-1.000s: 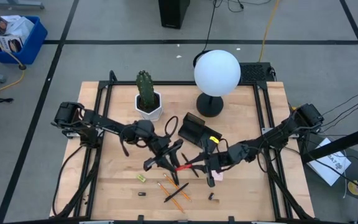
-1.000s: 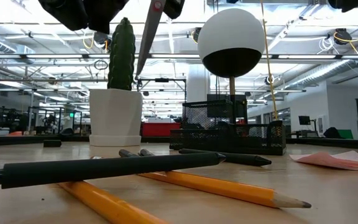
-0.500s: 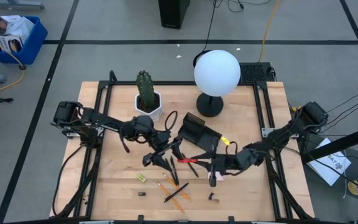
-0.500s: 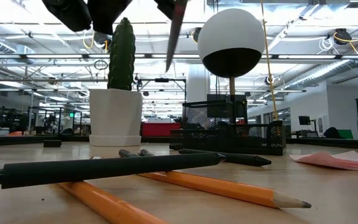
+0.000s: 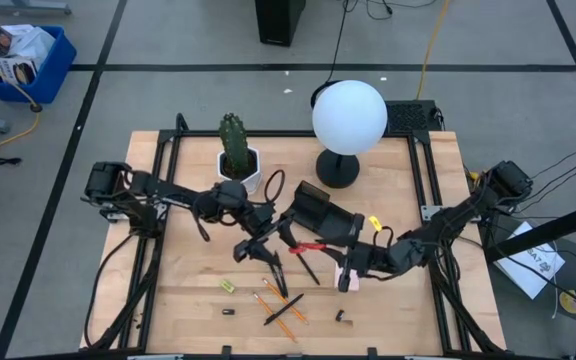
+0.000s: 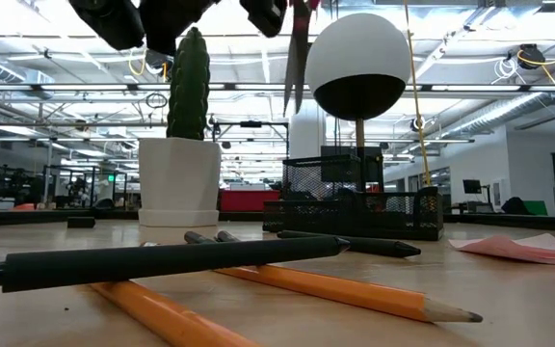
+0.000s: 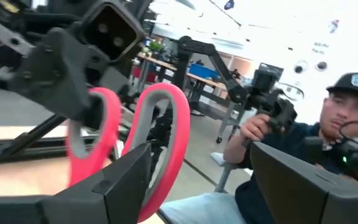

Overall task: Pick and place office supplies into organizer
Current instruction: Put the red scissors into the black desk organizer

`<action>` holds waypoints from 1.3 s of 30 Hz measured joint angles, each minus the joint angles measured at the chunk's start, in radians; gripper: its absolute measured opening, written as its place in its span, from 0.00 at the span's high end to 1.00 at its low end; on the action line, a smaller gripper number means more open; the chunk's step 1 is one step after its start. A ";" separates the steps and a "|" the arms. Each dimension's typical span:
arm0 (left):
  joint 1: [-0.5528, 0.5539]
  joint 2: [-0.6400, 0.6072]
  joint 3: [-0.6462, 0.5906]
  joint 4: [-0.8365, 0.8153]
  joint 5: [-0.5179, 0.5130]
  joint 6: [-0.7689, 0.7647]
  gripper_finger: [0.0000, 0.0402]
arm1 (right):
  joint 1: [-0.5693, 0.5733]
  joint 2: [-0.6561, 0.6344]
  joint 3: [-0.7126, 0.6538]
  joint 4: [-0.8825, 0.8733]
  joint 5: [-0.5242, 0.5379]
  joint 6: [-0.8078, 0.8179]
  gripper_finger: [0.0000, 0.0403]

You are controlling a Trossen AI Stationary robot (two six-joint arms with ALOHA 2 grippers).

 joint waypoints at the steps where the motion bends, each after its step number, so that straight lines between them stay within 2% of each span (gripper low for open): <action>1: 0.012 0.000 0.000 0.001 -0.008 -0.008 0.29 | -0.006 0.001 0.000 -0.007 -0.021 0.022 0.94; 7: 0.084 0.002 -0.003 0.004 -0.028 -0.032 0.29 | -0.035 0.003 0.000 -0.059 -0.043 0.088 0.94; 9: 0.099 0.002 -0.003 0.020 -0.028 -0.032 0.29 | -0.039 0.003 0.000 -0.063 -0.088 0.089 0.95; 11: 0.124 0.002 -0.002 0.026 -0.072 -0.023 0.29 | -0.037 0.005 0.002 -0.052 -0.168 0.089 0.95; 14: 0.153 0.003 -0.003 0.010 -0.060 -0.015 0.29 | -0.024 0.004 0.002 -0.052 -0.175 0.092 0.95; 17: 0.172 0.003 -0.003 0.000 -0.002 -0.032 0.29 | -0.007 0.004 0.002 -0.055 -0.130 0.078 0.95; 24: 0.176 0.003 -0.003 -0.069 -0.008 0.000 0.29 | 0.009 0.004 0.002 -0.022 0.072 -0.019 0.95; 29: 0.148 0.003 -0.003 -0.114 -0.050 0.044 0.29 | 0.009 -0.004 0.002 0.004 0.119 -0.063 0.95; 32: 0.121 0.003 -0.001 -0.178 -0.134 0.067 0.29 | 0.009 -0.004 0.002 0.006 0.192 -0.091 0.95; 39: 0.042 0.002 -0.001 -0.403 -0.478 0.104 0.29 | 0.010 -0.004 0.000 0.010 0.261 -0.116 0.95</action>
